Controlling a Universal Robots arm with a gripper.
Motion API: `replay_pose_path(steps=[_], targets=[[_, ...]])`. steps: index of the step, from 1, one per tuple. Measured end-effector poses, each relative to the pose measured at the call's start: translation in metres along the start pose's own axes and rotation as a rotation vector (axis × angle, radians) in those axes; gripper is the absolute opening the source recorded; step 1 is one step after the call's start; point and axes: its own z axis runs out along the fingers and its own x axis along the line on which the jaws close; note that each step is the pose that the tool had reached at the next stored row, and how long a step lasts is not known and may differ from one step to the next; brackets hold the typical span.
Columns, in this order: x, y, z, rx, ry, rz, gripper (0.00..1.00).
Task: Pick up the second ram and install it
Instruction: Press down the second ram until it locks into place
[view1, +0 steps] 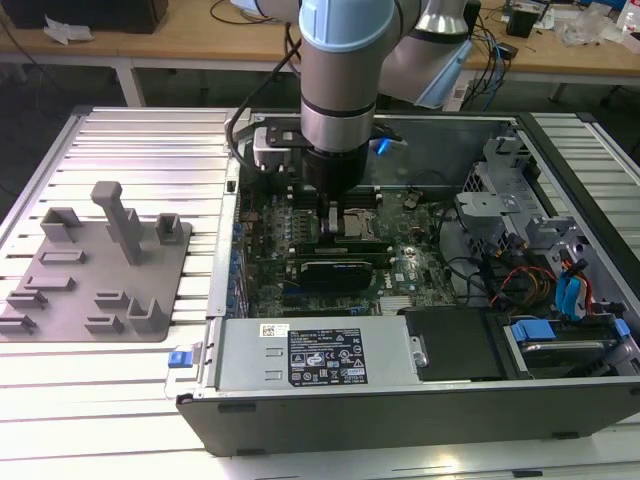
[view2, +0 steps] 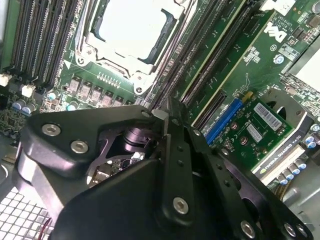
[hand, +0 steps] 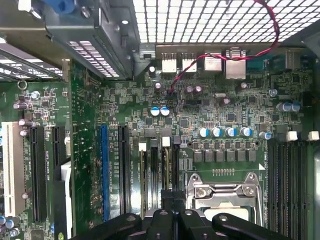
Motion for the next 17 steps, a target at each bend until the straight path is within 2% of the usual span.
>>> replay_pose_path(steps=[5,6,7,9,11,15,17], targets=[[0.0,0.0001,0.0012,0.0001,-0.0003,0.0,0.08],[-0.0004,-0.0001,-0.0013,0.0015,-0.0024,0.0,0.08],[-0.0002,-0.0001,-0.0096,0.0002,-0.0004,0.0,0.08],[-0.0003,-0.0002,-0.0206,0.0002,-0.0001,0.0,0.08],[-0.0003,-0.0014,-0.0207,0.0001,-0.0003,0.0,0.08],[-0.0005,-0.0124,-0.0205,0.0001,-0.0003,0.0,0.08],[-0.0008,-0.0273,-0.0202,0.0,-0.0003,0.0,0.08]])
